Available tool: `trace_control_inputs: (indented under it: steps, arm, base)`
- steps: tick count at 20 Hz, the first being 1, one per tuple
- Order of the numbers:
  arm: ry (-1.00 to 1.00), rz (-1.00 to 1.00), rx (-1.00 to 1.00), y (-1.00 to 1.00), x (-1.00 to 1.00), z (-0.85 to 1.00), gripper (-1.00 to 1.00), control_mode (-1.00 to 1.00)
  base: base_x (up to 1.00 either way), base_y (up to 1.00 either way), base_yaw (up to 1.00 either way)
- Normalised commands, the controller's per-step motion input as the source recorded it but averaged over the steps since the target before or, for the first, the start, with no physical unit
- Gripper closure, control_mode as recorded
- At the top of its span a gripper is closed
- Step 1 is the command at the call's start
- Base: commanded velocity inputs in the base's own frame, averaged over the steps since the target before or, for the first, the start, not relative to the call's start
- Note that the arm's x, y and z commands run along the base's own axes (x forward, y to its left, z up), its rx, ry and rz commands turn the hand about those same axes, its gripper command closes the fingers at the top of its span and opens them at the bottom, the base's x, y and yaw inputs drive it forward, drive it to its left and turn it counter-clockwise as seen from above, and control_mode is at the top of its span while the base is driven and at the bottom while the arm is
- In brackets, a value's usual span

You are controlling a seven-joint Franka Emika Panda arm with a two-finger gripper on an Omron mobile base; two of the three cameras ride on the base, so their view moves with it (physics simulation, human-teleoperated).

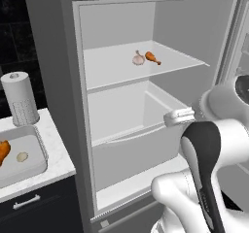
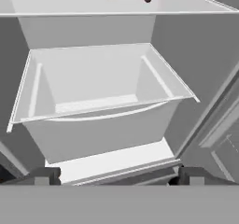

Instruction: Place one garlic and one chicken drumstick in each tupperware on the nearby counter, to pack two identical lunches.

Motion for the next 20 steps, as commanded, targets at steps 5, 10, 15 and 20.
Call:
trace_control_inputs:
  steps: [5, 10, 15, 20]
  arm:
    - [-0.30, 0.00, 0.01, -0.05, 0.96, 1.00, -1.00, -1.00]
    - [-0.30, 0.00, 0.04, -0.16, 0.88, 1.00, -1.00, -1.00]
    - [-0.12, 0.05, 0.04, -0.55, 1.00, 0.42, -1.00, -1.00]
    - [0.21, 0.14, 0.02, -0.32, 0.88, -0.16, -1.00, -1.00]
  base:
    - [0.00, 0.00, 0.00]
    - [0.00, 0.00, 0.00]
    - [0.00, 0.00, 0.00]
    - [0.00, 0.00, 0.00]
